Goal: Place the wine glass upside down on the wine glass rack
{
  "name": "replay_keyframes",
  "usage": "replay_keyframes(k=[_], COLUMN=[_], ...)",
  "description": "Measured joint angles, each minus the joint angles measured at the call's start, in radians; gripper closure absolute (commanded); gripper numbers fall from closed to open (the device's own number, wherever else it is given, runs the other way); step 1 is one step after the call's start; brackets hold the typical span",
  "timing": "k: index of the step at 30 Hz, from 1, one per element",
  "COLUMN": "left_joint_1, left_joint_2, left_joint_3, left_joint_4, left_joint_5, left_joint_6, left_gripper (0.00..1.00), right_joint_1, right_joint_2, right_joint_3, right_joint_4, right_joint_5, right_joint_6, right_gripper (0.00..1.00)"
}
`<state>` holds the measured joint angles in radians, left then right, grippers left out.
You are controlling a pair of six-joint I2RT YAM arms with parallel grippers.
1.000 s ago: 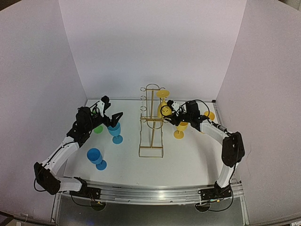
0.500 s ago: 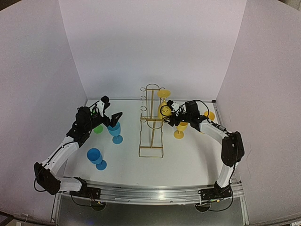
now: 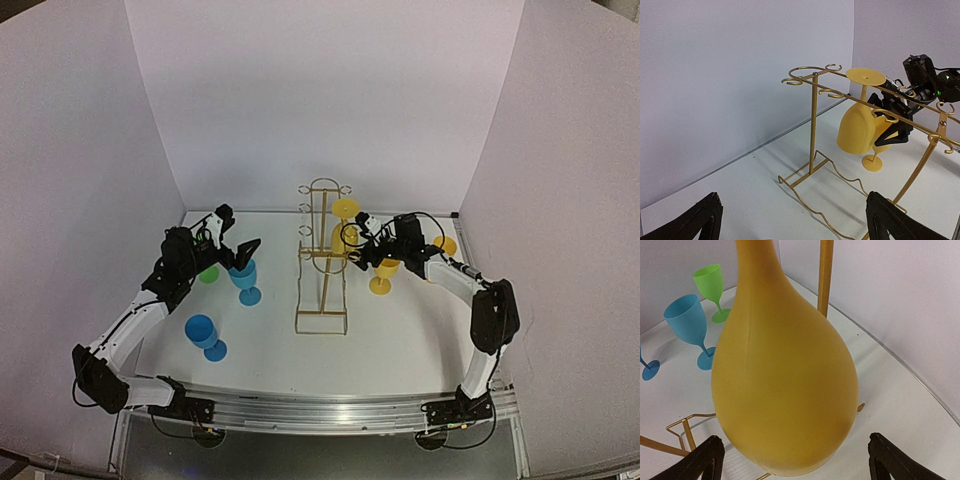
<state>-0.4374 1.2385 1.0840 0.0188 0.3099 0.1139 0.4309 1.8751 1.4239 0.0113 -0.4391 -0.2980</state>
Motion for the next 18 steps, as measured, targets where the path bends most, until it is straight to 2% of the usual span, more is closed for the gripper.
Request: replay_keyframes(k=[4, 11, 18], left_joint_1=[0.0, 0.0, 0.0], left_joint_2=[0.0, -0.009, -0.026], left_joint_3=[0.0, -0.016, -0.032], left_joint_4=[0.001, 0.009, 0.017], left_joint_5=[0.0, 0.005, 0.02], left_joint_6=[0.002, 0.002, -0.011], left_gripper=[0.01, 0.01, 0.01], right_joint_1=[0.0, -0.005, -0.011], right_joint_2=[-0.022, -0.149, -0.229], right_joint_3=[-0.01, -0.038, -0.036], right_joint_4=[-0.001, -0.019, -0.165], right_joint_5=[0.018, 0.063, 0.166], right_joint_6=[0.016, 0.065, 0.14], right_gripper=[0.02, 0.02, 0.06])
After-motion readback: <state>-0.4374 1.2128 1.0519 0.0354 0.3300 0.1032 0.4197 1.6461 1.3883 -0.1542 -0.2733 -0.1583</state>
